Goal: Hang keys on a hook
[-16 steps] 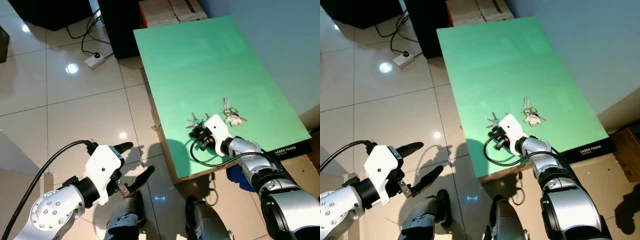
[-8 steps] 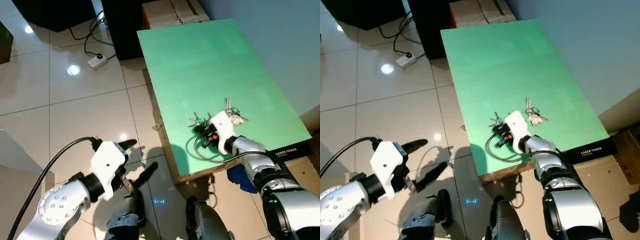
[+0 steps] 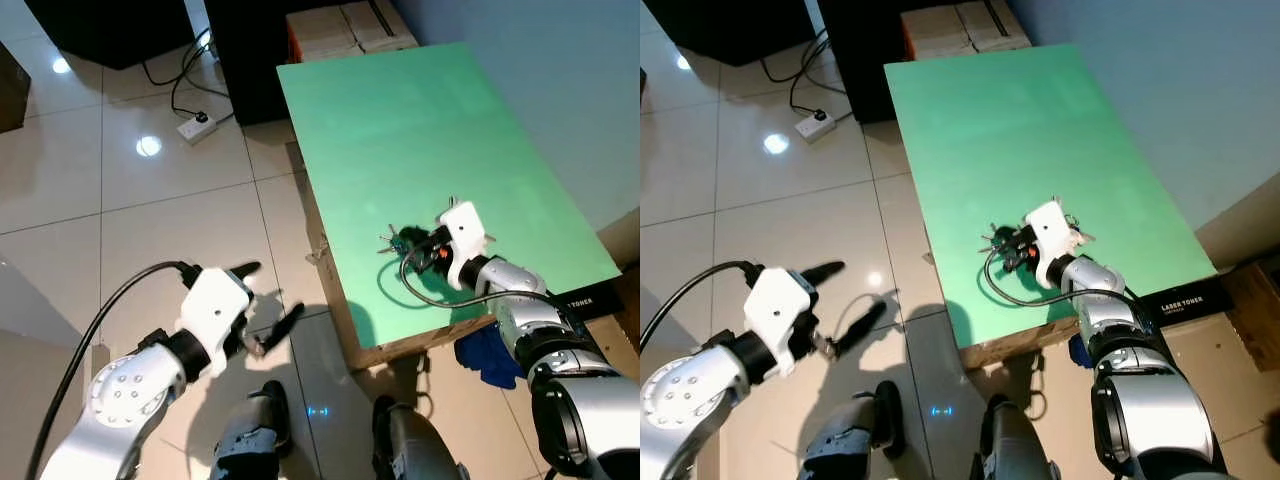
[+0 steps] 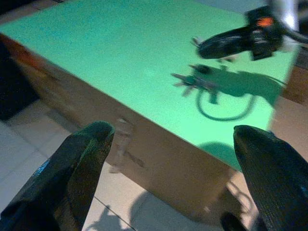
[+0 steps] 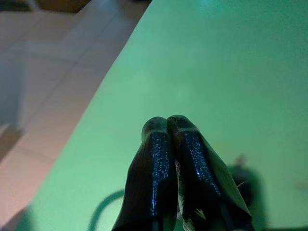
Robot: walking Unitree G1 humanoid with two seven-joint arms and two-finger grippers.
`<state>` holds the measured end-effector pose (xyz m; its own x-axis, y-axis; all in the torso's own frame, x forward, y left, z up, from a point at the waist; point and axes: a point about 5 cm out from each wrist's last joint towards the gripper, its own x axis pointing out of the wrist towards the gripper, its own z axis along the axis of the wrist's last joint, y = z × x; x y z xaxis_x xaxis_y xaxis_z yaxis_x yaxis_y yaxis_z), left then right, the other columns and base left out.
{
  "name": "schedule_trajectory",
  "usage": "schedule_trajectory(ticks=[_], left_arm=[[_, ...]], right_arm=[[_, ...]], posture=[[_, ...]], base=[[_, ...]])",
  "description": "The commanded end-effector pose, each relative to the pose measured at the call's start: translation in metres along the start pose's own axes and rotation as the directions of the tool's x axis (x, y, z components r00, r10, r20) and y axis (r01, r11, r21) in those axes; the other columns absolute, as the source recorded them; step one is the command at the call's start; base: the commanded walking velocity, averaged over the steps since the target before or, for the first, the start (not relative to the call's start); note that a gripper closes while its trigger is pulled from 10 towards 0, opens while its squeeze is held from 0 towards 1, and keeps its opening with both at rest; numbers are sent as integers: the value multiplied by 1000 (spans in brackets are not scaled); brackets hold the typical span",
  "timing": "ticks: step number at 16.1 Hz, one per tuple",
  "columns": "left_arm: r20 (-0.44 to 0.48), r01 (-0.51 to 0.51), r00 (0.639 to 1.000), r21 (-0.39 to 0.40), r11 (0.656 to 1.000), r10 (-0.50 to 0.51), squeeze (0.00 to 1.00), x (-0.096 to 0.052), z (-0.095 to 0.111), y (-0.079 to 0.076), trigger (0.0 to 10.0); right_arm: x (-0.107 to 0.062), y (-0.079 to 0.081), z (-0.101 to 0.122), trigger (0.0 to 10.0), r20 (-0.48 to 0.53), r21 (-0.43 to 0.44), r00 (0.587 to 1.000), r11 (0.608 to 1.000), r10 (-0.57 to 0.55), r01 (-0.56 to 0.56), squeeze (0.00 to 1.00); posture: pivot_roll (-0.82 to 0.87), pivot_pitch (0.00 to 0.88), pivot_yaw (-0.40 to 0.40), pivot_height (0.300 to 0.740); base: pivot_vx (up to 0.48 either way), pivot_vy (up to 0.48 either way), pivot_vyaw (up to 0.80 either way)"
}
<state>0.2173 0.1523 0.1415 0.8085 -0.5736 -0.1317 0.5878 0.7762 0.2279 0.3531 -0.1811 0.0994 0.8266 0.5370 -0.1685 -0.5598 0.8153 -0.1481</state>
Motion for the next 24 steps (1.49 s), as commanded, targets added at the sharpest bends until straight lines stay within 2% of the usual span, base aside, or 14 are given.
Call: schedule_trajectory(ticks=[1,2,4,6,8,11,13,15,19,24], left_arm=[[18,-134,991,-36,990,134,0,3,-5,11,10000],[27,-195,980,-86,977,198,0,7,-6,15,10000],[57,-233,969,-131,964,242,0,15,-5,18,10000],[79,-240,964,-135,961,252,0,29,-6,18,10000],[99,-270,953,-153,951,286,0,39,-6,21,10000],[106,-323,934,-158,933,341,0,45,-8,27,10000],[117,-351,923,-133,927,366,0,47,-9,31,10000],[137,-352,921,-111,929,365,0,49,-6,34,10000],[166,-365,912,-91,927,375,0,50,-2,40,10000],[170,-374,908,-79,924,382,0,48,-1,44,10000]], right_arm=[[-2,-5,13,10000,114,-24,990,996,-80,83,0],[-3,-3,19,10000,169,-10,981,995,-95,98,0],[-7,1,27,10000,225,-2,965,990,-136,140,0],[-22,6,33,10000,260,-3,934,967,-244,253,0],[-42,8,28,10000,213,40,902,926,-375,375,0],[-58,15,16,10000,138,112,873,883,-467,455,0],[-70,36,11,10000,92,106,838,842,-539,530,0],[-75,47,11,10000,89,89,804,809,-588,582,0],[-71,57,16,10000,74,160,835,833,-545,529,0],[-71,62,18,10000,64,155,839,836,-541,527,0]], posture=[[-16,158,-10,740],[-34,131,-17,740],[-80,85,-25,740],[-120,51,-18,740],[-152,12,-5,740],[-181,0,8,740],[-189,0,14,740],[-188,0,18,740],[-172,0,22,740],[-166,0,23,740]], base=[[0,0,0],[0,0,0],[0,0,0],[0,0,0],[0,0,0],[0,0,0],[0,0,0],[0,0,0],[0,0,0],[0,0,0]])
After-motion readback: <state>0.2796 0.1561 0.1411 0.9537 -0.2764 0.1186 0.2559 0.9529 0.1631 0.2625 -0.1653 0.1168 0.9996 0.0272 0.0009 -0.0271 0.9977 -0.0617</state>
